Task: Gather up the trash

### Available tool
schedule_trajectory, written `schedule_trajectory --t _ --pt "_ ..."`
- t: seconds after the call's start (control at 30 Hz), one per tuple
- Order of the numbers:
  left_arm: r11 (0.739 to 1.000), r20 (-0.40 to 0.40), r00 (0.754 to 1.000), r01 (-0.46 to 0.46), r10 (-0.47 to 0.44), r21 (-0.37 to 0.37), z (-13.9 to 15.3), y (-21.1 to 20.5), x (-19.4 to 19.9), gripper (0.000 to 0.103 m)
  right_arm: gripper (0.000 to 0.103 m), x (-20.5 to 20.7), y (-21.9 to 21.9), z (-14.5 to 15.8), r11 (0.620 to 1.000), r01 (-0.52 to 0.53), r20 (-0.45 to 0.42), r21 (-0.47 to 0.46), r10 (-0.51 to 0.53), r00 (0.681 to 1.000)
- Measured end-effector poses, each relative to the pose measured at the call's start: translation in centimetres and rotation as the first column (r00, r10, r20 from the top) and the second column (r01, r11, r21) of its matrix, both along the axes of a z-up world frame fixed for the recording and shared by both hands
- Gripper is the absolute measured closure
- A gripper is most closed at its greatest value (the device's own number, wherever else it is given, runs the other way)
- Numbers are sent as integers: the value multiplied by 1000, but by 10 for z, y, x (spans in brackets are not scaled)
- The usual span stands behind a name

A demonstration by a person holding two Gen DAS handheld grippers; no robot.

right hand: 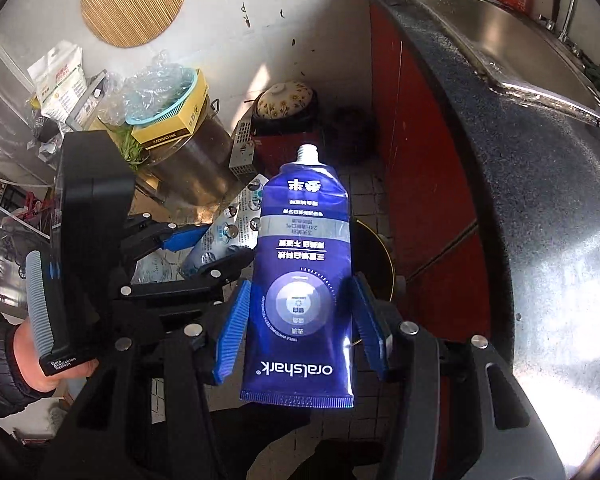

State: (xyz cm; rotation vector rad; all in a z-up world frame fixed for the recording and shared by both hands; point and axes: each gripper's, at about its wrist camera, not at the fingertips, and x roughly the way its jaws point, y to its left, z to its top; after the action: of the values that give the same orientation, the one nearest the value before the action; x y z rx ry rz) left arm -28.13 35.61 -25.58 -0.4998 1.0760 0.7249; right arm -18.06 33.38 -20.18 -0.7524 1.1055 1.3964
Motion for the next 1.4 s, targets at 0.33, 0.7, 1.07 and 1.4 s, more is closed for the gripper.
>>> schedule_trajectory --t 0.33,0.7,1.07,1.4 --pt "999 48 998 39 -38 -35 -18 15 -3 46 39 11 24 -22 998 29 -51 -47 -32 998" --pt "1000 -9 1000 25 -25 -14 -16 10 -14 14 16 34 -1 0 996 84 -53 -18 -85 995" --pt "991 19 994 103 -105 84 71 -34 33 13 9 81 -94 90 956 269 -26 116 -268 963" --pt "884 149 872 461 -467 78 172 -149 199 8 7 180 -306 169 654 722 57 228 -749 660"
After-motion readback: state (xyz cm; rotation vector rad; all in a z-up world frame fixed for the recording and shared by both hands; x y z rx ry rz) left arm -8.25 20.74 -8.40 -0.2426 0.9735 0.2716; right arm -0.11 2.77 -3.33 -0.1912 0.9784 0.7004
